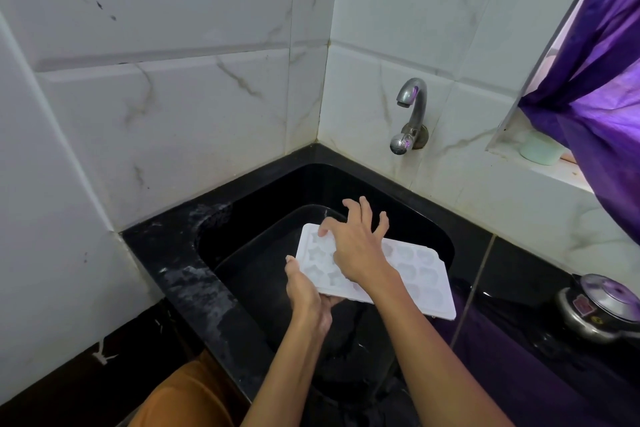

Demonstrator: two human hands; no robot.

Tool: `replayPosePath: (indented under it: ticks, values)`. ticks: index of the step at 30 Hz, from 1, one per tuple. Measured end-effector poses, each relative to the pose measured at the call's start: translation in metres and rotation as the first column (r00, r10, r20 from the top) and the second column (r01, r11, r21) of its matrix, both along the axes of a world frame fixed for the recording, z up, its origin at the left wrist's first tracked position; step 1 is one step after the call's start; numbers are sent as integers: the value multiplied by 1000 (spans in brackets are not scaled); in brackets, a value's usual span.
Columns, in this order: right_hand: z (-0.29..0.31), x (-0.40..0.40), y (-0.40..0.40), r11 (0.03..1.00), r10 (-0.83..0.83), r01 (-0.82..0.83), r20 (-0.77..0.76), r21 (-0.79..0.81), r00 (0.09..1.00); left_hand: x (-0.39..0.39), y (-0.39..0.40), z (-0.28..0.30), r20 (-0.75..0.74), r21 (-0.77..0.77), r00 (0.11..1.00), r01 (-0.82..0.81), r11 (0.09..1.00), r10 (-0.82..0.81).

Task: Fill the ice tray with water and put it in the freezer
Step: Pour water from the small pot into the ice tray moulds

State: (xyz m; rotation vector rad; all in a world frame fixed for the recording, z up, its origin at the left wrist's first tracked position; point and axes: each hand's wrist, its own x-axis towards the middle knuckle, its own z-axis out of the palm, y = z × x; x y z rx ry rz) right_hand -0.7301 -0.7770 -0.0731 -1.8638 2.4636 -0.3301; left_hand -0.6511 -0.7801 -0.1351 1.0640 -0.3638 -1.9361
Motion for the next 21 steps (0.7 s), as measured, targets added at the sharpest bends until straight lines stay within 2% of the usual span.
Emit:
replayPosePath:
  ticks: [7,21]
  values:
    - [-6,8,-7,996,14,-9,-65,83,998,0,-1,-1,-8,8,1000,-10,1000,10]
    - [-16,6,-13,999,-2,4,-38,42,999,1,0,1,19,1,999,-26,1000,26]
